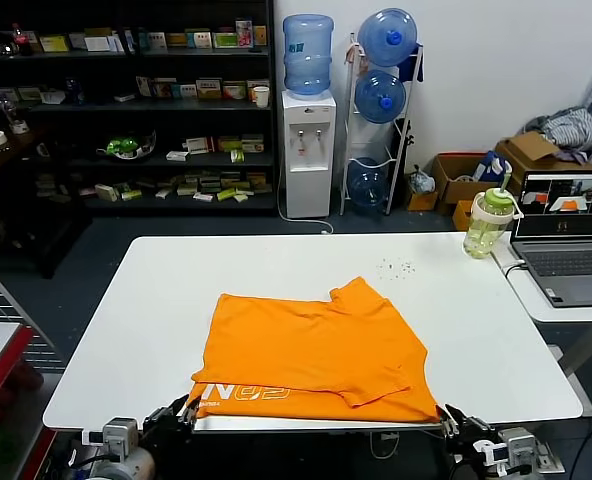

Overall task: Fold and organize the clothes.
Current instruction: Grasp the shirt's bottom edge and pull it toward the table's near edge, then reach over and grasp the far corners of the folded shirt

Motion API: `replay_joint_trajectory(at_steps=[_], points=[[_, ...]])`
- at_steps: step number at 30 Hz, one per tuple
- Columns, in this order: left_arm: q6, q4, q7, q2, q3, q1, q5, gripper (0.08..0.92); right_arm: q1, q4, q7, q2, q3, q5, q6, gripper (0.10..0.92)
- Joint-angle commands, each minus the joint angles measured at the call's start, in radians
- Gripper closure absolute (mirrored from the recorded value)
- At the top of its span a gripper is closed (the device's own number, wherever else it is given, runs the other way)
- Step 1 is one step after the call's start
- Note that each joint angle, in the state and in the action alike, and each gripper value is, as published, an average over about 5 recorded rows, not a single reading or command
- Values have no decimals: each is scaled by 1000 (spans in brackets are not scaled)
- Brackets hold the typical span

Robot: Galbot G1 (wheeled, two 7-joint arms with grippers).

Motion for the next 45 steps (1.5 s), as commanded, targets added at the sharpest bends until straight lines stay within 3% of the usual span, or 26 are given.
replay_joint_trajectory(at_steps=[1, 6, 13, 19, 29, 45], points=[[16, -44, -12, 11, -46, -37, -48, 535, 55, 46, 6, -25, 24, 11, -7, 585], [-31, 72, 55, -37, -29, -218, -24, 397, 346, -73, -12, -22, -88, 8, 30, 438], [-74, 388, 139, -153, 119, -567, 32, 207, 866, -431, 0, 47, -366, 47, 50, 247], [-44, 651, 162, -205, 270, -823, -11, 178, 1131, -718, 2, 160, -525, 80, 19, 204], [-13, 855, 219, -290, 357, -926, 14, 177, 1228, -950, -21, 297, -594, 62, -51, 203], [0, 920, 246, -304, 398, -941, 52, 177, 1213, -985, -50, 314, -598, 45, -69, 203]])
